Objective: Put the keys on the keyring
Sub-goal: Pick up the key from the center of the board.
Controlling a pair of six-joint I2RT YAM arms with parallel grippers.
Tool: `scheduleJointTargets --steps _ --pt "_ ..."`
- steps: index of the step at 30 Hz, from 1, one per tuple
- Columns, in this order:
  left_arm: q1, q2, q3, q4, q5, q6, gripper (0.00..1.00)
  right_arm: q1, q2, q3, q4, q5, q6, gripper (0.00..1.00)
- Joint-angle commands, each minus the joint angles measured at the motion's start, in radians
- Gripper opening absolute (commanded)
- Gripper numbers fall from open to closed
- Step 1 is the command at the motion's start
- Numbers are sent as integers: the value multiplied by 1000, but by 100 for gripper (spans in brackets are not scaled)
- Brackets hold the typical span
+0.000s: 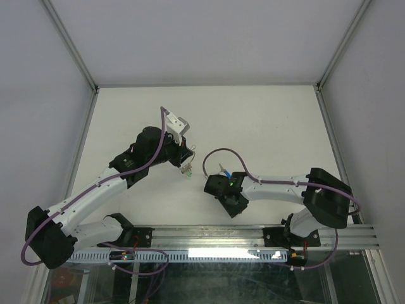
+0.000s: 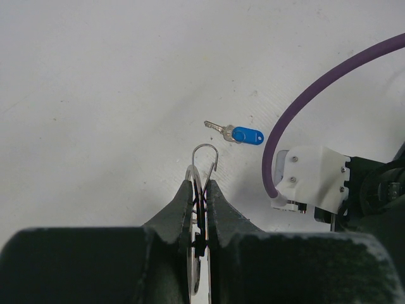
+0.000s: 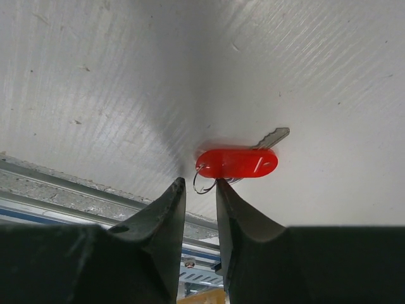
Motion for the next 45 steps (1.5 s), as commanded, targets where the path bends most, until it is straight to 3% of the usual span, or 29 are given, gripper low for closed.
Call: scheduleJointTargets --steps 1,7,13,17,19,23,29,34,38,40,43,45 --pt "5 -6 15 47 29 13 0 10 16 43 -11 37 -14 29" --pt "6 -6 14 47 31 15 0 14 21 49 -4 61 -15 25" --pt "5 -8 13 47 29 15 0 14 14 61 7 79 -19 14" --pt "6 -9 13 48 27 17 0 14 -24 66 -4 103 -17 0" --pt "7 -10 12 48 27 18 0 12 -61 69 -2 90 -22 0" --pt "6 -11 14 47 29 19 0 -29 -198 55 48 -30 -69 0" --pt "6 -36 -1 64 32 25 0 -212 -388 14 120 -303 -134 0" --pt "6 -58 -11 75 39 42 0 -312 -413 28 141 -541 -157 0" --pt "7 -59 -10 70 38 44 0 -397 -342 124 -65 -257 -190 0" --pt "6 -59 -10 70 52 41 0 -430 -338 162 -56 -302 -202 0" --pt "6 -62 -8 72 63 44 0 -419 -352 177 47 -502 -197 0" --pt "6 -69 -9 77 62 47 0 -413 -366 175 74 -514 -221 0"
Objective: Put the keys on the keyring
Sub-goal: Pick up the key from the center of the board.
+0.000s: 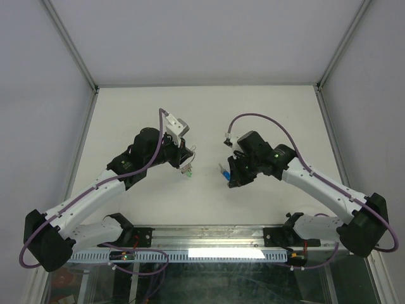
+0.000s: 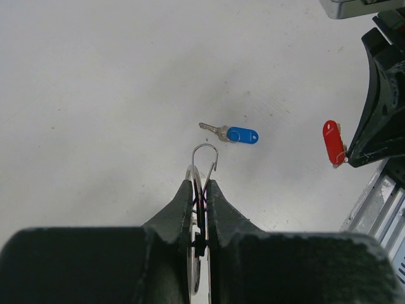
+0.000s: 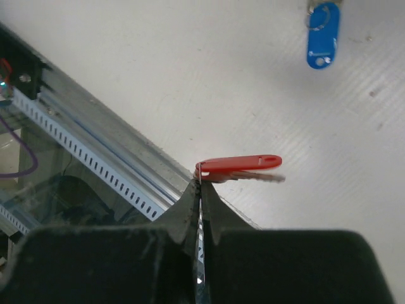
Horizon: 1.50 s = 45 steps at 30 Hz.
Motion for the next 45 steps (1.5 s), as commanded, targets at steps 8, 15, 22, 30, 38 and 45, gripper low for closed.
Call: scheduleJointTargets --steps 8,15,22,30,38,45 --pt "5 -64 0 114 150 38 0 20 -103 60 200 -99 -205 0" --pt "-35 -87 28 110 115 80 0 118 -174 43 371 80 -355 0" --pt "-174 -72 74 99 -50 105 0 229 -289 -151 721 226 -556 0" --pt "-233 -73 74 124 -146 72 0 259 -325 -230 838 257 -761 0" --pt "-246 -64 70 133 -194 42 0 280 -318 -238 881 284 -789 0" --pt "-251 -48 80 132 -206 38 0 303 -266 -204 888 351 -782 0"
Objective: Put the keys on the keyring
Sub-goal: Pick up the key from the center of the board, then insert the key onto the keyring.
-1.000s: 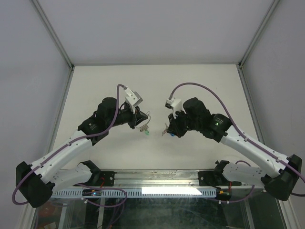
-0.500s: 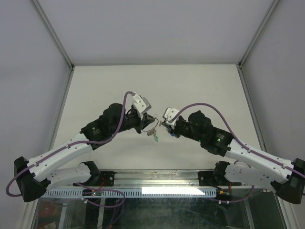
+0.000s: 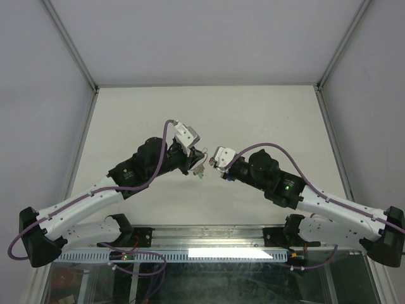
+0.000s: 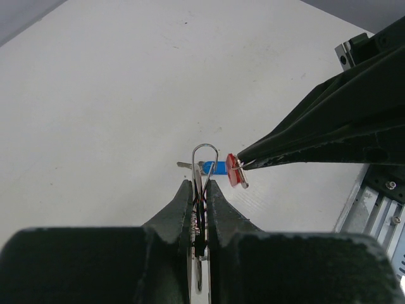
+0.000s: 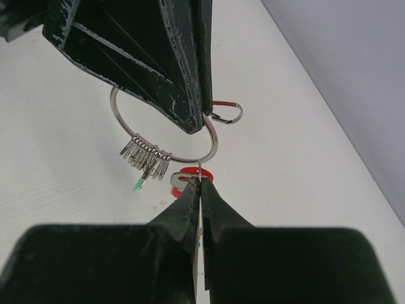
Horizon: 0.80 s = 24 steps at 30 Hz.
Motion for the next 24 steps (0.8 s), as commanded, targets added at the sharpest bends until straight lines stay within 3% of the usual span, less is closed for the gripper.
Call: scheduleJointTargets --steps 1,24 --pt "-12 3 45 69 -33 -14 0 15 31 53 70 59 -10 0" --pt "-28 30 51 65 -43 -19 0 55 72 73 152 120 -17 0"
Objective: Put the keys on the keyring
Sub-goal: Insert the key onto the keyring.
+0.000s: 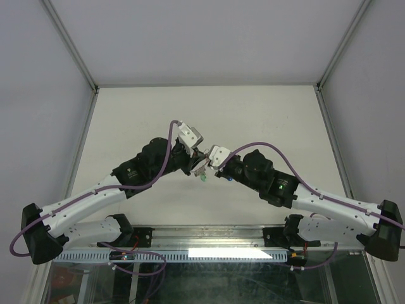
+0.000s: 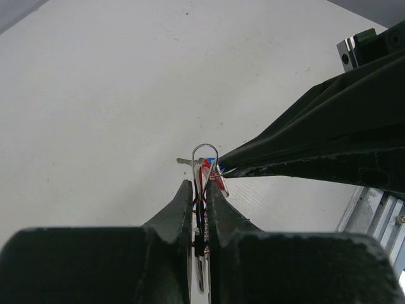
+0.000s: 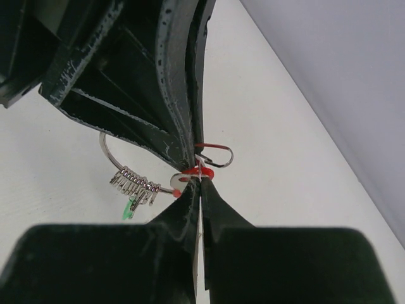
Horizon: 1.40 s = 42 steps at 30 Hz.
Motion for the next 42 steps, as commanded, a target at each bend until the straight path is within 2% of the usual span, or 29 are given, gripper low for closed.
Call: scheduleJointTargets --steps 1,42 --pt "-15 -2 50 58 -17 -13 0 10 0 52 83 26 -9 0" --pt "-33 50 72 23 -34 -13 0 17 20 101 81 110 108 0"
